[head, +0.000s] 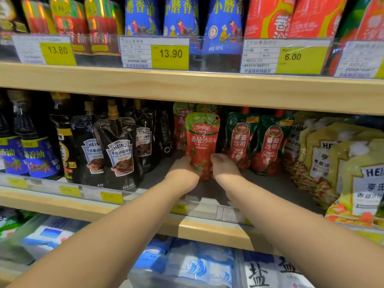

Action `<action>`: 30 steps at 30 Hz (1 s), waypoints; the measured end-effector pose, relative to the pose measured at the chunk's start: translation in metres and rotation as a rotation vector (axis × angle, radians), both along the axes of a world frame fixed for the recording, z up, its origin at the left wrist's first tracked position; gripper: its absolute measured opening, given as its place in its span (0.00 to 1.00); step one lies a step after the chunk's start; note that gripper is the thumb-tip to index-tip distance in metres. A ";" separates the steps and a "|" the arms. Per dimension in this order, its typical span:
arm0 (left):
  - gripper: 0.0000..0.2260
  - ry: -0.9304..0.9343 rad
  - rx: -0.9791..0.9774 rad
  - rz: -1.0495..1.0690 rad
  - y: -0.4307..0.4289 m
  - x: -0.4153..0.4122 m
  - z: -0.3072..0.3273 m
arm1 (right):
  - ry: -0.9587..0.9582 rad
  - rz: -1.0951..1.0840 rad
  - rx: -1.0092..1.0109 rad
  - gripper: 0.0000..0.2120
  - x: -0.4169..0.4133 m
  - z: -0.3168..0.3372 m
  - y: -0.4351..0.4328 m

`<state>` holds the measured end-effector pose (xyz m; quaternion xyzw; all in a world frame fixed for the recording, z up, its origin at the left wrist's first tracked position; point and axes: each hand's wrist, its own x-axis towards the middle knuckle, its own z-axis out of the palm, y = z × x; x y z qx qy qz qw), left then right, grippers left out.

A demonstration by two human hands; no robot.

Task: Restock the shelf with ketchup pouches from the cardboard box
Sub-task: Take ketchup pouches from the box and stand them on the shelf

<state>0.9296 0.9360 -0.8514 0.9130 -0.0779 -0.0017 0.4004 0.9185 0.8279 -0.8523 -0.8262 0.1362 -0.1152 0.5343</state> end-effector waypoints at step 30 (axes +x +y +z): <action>0.16 -0.384 -0.382 0.108 0.073 -0.026 0.013 | -0.317 0.130 -0.037 0.04 -0.035 0.022 0.071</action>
